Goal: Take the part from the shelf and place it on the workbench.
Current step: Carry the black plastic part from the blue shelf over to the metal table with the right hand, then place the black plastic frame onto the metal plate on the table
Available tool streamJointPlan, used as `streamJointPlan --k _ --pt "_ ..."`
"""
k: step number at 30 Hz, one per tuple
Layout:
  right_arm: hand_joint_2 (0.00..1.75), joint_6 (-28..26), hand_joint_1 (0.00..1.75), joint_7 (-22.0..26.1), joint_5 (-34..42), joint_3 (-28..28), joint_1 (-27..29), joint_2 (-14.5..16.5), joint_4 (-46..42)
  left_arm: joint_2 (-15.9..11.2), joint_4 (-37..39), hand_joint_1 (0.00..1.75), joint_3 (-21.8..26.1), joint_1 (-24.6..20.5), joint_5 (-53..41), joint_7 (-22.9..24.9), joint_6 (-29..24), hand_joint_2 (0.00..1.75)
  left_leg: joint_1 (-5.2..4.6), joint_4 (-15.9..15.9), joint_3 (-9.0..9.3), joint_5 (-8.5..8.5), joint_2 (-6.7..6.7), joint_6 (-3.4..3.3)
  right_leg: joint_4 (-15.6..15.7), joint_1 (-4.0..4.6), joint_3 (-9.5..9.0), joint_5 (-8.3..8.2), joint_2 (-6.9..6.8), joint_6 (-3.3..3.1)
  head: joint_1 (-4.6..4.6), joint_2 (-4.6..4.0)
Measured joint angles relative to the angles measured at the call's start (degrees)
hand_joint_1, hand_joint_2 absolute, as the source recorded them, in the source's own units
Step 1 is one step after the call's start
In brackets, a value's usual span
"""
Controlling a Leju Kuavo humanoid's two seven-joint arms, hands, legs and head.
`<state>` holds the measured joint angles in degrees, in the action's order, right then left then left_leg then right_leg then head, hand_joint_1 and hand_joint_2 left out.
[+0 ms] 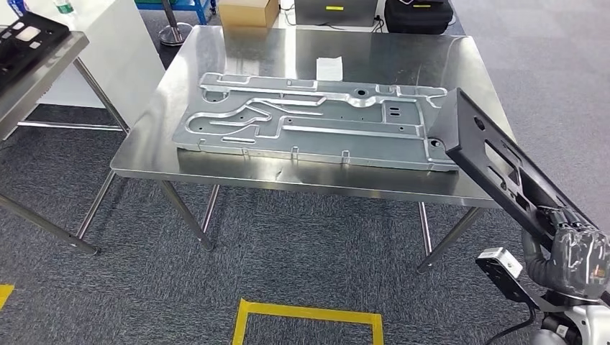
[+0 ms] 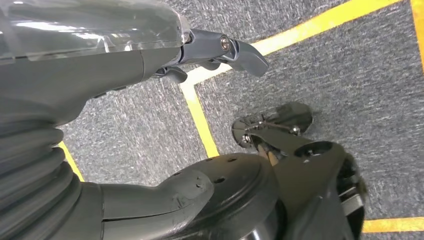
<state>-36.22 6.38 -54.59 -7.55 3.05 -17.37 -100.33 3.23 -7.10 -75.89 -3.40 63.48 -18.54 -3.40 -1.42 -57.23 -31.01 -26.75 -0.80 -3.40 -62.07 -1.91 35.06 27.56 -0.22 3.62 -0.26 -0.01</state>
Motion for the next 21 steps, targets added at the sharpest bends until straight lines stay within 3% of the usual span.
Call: streamJointPlan --k 2,4,6,7,9,10,11,12,14,15,16,19,21 --pt "1.75 0.05 1.75 0.26 -0.02 -0.15 0.07 -0.01 -0.10 -0.04 0.00 0.00 0.00 -0.06 0.09 0.66 0.19 1.75 -0.08 -1.01 -0.27 -1.31 -0.02 0.82 2.58 0.15 -1.52 0.20 0.12 -1.13 -0.04 0.00" --pt "1.75 0.07 1.75 0.38 -0.04 -0.19 0.18 -0.01 -0.23 -0.08 0.00 0.00 0.00 -0.10 0.11 0.94 0.21 1.75 -0.11 -1.24 -0.13 -1.97 -0.08 1.36 2.61 0.22 -1.74 0.47 0.37 -2.34 -0.11 0.00" --pt "1.75 0.07 1.75 0.39 -0.08 -0.22 0.18 0.00 -0.36 -0.13 0.00 0.00 0.00 -0.13 0.14 1.05 0.21 1.75 0.10 -3.08 -0.69 -2.75 0.07 2.10 2.79 0.08 -2.27 0.80 0.49 -3.11 -0.31 0.00" --pt "1.75 0.06 1.75 0.39 -0.12 -0.24 0.18 0.01 -0.41 -0.15 0.00 0.00 0.00 -0.13 0.19 1.11 0.20 1.75 0.32 -5.59 -1.94 -3.69 0.19 2.55 2.88 -0.04 -2.66 1.07 0.50 -3.42 -0.44 0.01" --pt "1.75 0.06 1.75 0.39 -0.22 -0.26 0.18 0.02 -0.44 -0.15 0.00 0.00 0.00 -0.08 0.36 1.32 0.14 1.75 0.86 -13.30 -6.54 -6.05 0.36 3.34 2.90 -0.03 -3.50 1.89 0.49 -3.73 -0.74 0.01" --pt "1.75 0.06 1.75 0.39 -0.26 -0.26 0.21 0.03 -0.43 -0.15 0.00 0.00 0.00 0.03 0.44 1.43 0.09 1.75 1.12 -16.69 -8.98 -6.54 0.37 3.57 2.90 -0.04 -4.02 2.39 0.54 -3.70 -0.73 0.00" --pt "1.75 0.06 1.75 0.39 -0.28 -0.26 0.25 0.03 -0.43 -0.15 0.00 0.00 0.00 0.18 0.48 1.54 0.06 1.75 1.34 -18.39 -10.76 -5.93 0.36 3.72 2.90 -0.07 -4.68 2.96 0.64 -3.60 -0.76 0.00" --pt "1.75 0.06 1.75 0.39 -0.29 -0.26 0.29 0.04 -0.43 -0.15 0.00 0.00 0.00 0.35 0.47 1.62 0.04 1.75 1.50 -17.82 -11.54 -4.04 0.37 3.75 2.90 -0.11 -5.47 3.60 0.77 -3.46 -0.76 0.00" --pt "1.75 0.06 1.75 0.39 -0.30 -0.26 0.35 0.04 -0.43 -0.15 0.00 0.00 0.00 0.63 0.47 1.70 0.02 1.75 1.67 -11.28 -10.43 1.87 0.43 3.51 2.97 -0.26 -7.22 5.02 1.00 -3.08 -0.78 0.01" --pt "1.75 0.04 1.75 0.39 -0.31 -0.26 0.35 0.05 -0.44 -0.16 0.00 0.00 0.01 0.74 0.47 1.76 -0.02 1.75 1.57 -8.30 -9.43 3.86 0.54 3.27 3.12 -0.31 -7.94 5.67 1.11 -2.79 -0.69 0.01" --pt "1.75 0.01 1.75 0.39 -0.33 -0.26 0.40 0.07 -0.44 -0.16 0.00 0.00 0.01 0.82 0.47 1.81 -0.09 1.75 1.35 -6.03 -8.47 4.70 0.61 2.91 3.40 -0.41 -8.53 6.19 1.20 -2.43 -0.65 0.01" --pt "1.75 -0.09 1.75 0.33 -0.44 -0.26 0.71 0.12 -0.53 -0.19 0.00 0.00 0.01 0.69 0.47 2.15 -0.27 1.75 0.68 -3.58 -6.06 2.28 0.68 1.64 3.51 -0.60 -9.89 6.11 1.32 -0.99 -0.73 0.01" --pt "1.75 -0.12 1.75 0.31 -0.51 -0.26 0.77 0.15 -0.65 -0.16 0.00 0.00 0.00 0.53 0.47 2.45 -0.27 1.75 0.77 -2.11 -3.73 1.20 0.79 0.83 -1.05 -0.70 -8.18 3.82 0.99 -0.49 -0.61 0.01"
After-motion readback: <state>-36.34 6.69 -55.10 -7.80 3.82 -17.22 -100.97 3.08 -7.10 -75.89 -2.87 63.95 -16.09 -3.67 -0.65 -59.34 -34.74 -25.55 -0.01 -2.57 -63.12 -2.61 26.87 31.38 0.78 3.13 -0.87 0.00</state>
